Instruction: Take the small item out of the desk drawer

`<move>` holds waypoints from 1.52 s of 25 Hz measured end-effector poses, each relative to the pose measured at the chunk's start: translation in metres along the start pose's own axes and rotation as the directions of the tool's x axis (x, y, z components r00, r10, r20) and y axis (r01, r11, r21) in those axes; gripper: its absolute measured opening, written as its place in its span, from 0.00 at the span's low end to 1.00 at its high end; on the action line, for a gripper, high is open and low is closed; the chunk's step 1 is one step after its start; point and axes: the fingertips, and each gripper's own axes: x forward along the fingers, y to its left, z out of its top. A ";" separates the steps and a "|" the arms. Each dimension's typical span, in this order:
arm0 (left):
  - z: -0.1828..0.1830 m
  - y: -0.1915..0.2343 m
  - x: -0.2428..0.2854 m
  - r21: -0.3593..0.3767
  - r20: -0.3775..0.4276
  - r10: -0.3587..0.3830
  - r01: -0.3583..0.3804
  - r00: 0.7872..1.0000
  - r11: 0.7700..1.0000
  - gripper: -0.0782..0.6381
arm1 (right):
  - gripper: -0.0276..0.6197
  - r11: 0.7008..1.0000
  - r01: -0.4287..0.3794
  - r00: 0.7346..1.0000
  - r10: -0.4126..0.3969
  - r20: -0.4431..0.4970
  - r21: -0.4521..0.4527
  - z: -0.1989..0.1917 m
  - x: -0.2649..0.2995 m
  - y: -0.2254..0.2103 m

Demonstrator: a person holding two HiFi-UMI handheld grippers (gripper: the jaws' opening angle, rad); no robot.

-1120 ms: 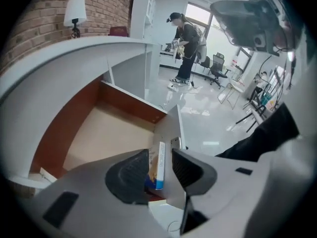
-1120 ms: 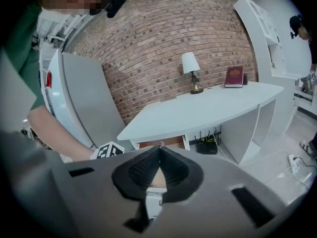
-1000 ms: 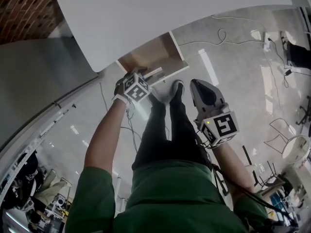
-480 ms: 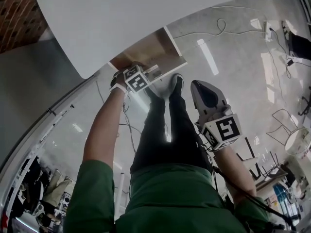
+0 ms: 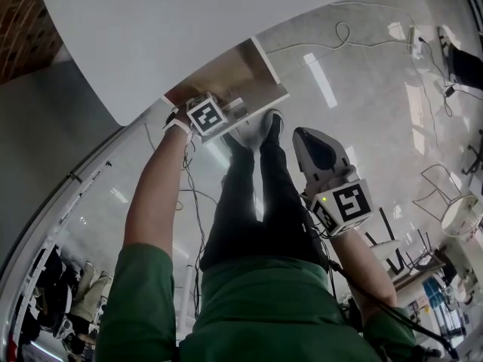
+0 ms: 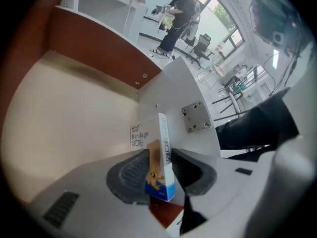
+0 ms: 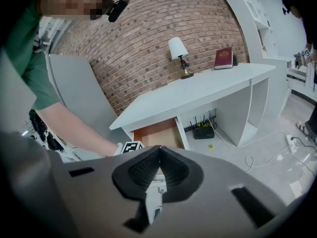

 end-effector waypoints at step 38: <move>0.010 -0.027 -0.078 -0.105 0.159 0.293 -0.279 0.943 0.955 0.19 | 0.05 0.999 -0.045 0.995 0.047 0.089 -0.026 0.039 -0.002 0.027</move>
